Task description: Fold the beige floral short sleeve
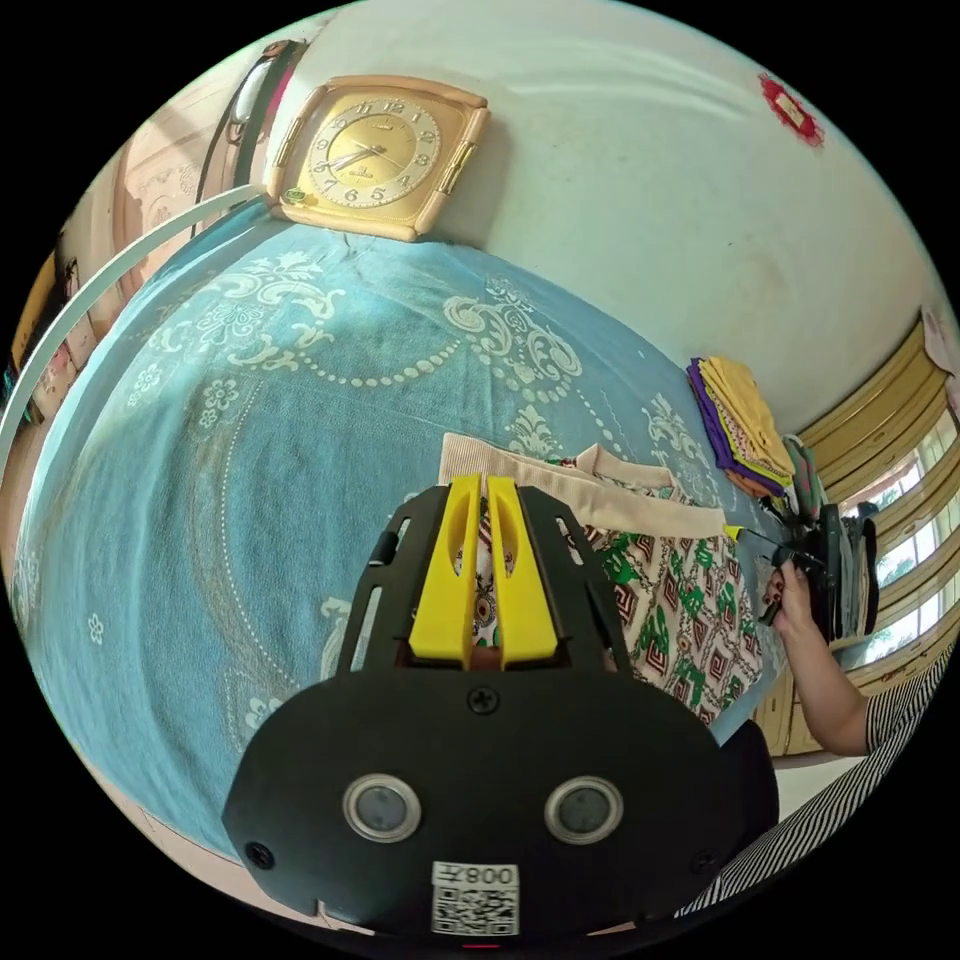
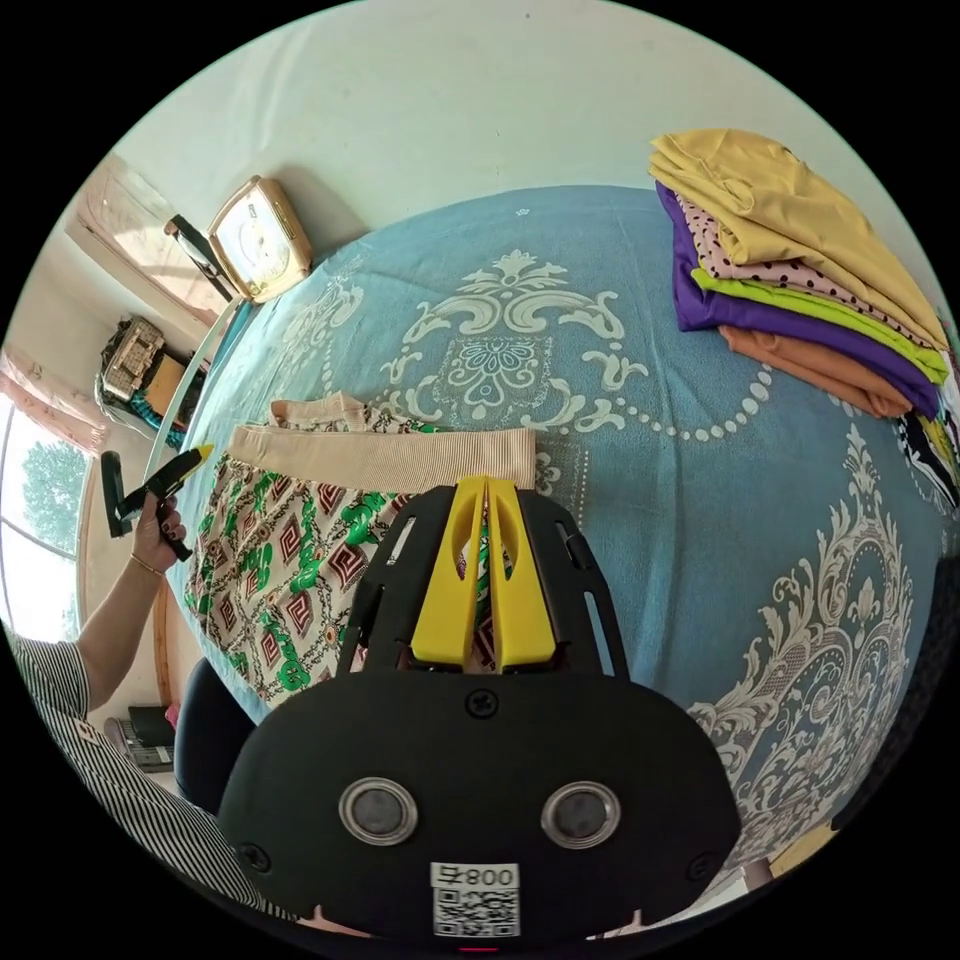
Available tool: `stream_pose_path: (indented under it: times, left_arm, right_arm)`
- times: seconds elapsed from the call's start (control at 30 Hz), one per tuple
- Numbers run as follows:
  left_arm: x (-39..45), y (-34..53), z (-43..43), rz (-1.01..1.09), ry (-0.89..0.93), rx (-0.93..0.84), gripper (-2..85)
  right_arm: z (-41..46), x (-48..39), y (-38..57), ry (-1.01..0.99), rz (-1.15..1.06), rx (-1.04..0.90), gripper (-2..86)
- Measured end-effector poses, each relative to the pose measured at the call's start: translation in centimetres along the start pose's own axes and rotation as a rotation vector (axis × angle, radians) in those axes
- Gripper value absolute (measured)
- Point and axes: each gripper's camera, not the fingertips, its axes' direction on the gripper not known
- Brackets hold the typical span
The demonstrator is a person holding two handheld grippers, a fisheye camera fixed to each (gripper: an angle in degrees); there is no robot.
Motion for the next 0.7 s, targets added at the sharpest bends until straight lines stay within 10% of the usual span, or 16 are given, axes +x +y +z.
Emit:
stream_pose_path:
  times: [0.7]
  left_arm:
    - [-3.7, 13.6, -5.4, -0.119, 0.001, -0.18, 1.0]
  right_arm:
    - [-4.3, 3.4, 12.3, -0.193, 0.021, -0.18, 1.0]
